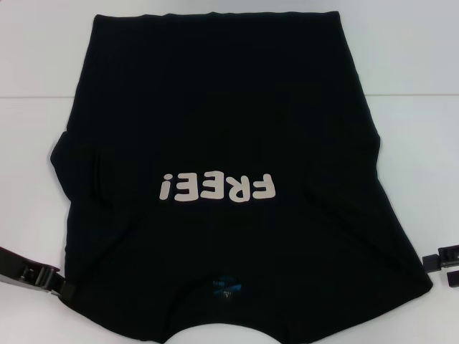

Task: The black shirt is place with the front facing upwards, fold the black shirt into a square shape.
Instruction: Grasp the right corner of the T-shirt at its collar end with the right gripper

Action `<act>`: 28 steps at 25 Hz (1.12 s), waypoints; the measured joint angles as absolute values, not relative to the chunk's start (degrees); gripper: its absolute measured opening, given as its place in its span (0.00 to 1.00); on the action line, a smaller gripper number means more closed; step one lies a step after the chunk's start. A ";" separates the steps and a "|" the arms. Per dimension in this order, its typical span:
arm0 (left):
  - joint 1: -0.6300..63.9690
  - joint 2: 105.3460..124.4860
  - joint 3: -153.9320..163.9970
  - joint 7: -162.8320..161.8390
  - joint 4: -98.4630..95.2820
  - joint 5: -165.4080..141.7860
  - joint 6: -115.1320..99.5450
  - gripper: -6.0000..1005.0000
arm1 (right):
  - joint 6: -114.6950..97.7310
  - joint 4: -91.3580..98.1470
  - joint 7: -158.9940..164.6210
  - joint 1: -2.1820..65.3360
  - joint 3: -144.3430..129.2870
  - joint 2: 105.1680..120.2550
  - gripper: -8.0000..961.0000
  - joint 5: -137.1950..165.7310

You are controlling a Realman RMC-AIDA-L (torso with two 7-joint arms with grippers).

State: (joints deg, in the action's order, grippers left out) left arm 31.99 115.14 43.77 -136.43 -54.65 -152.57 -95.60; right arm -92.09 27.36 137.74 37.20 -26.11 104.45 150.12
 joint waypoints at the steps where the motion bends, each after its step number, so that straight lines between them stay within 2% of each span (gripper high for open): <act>1: 31.99 115.16 43.77 -136.43 -54.59 -152.57 -95.59 0.04 | -91.95 27.32 137.71 37.26 -26.10 104.52 0.89 150.11; 28: 33.09 115.12 44.04 -136.40 -53.08 -152.74 -95.36 0.04 | -88.82 25.53 135.63 38.39 -27.61 105.81 0.89 150.47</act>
